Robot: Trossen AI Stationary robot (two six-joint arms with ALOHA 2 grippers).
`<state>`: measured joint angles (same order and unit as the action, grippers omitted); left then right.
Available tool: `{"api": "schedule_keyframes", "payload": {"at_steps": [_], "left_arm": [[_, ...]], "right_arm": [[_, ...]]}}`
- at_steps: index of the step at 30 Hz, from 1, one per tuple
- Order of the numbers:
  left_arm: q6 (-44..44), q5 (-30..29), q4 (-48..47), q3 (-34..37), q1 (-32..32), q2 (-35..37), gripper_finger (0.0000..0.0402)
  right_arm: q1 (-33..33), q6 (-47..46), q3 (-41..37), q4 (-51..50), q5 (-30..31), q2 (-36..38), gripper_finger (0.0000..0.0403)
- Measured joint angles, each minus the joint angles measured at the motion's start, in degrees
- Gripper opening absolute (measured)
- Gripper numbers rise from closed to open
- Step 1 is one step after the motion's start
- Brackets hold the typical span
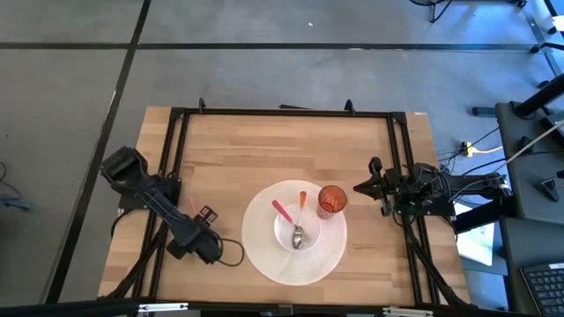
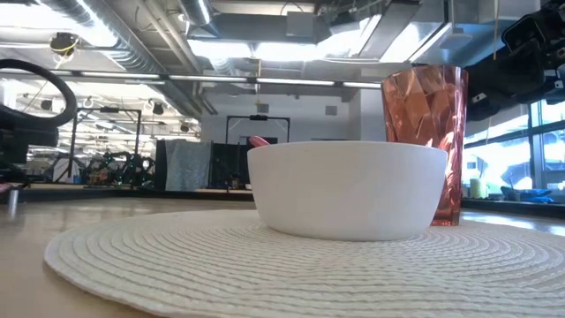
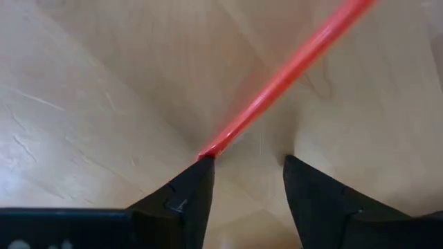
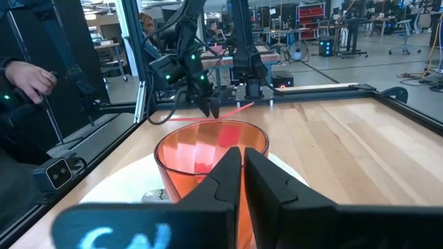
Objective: Pick & Place Utensil
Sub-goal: Put the orange straw into the orange cup
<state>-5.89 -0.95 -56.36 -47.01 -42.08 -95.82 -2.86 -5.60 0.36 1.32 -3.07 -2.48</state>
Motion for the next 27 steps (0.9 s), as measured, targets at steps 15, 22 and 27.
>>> {"api": "schedule_keyframes", "payload": {"at_steps": [15,22,27], "left_arm": [[4.1,-3.0,-6.2,-6.1,-0.2,-0.3,0.0126],[10.1,-5.2,-5.9,-5.7,-0.2,-0.3,0.0116],[12.4,-6.7,-3.8,-5.6,-0.1,-0.3,0.0116]], "right_arm": [[0.0,-0.1,0.0,0.0,0.0,0.0,0.0021],[0.0,0.0,0.0,0.0,0.0,0.0,0.0021],[0.0,0.0,0.0,0.0,0.0,0.0,0.0021]]}}
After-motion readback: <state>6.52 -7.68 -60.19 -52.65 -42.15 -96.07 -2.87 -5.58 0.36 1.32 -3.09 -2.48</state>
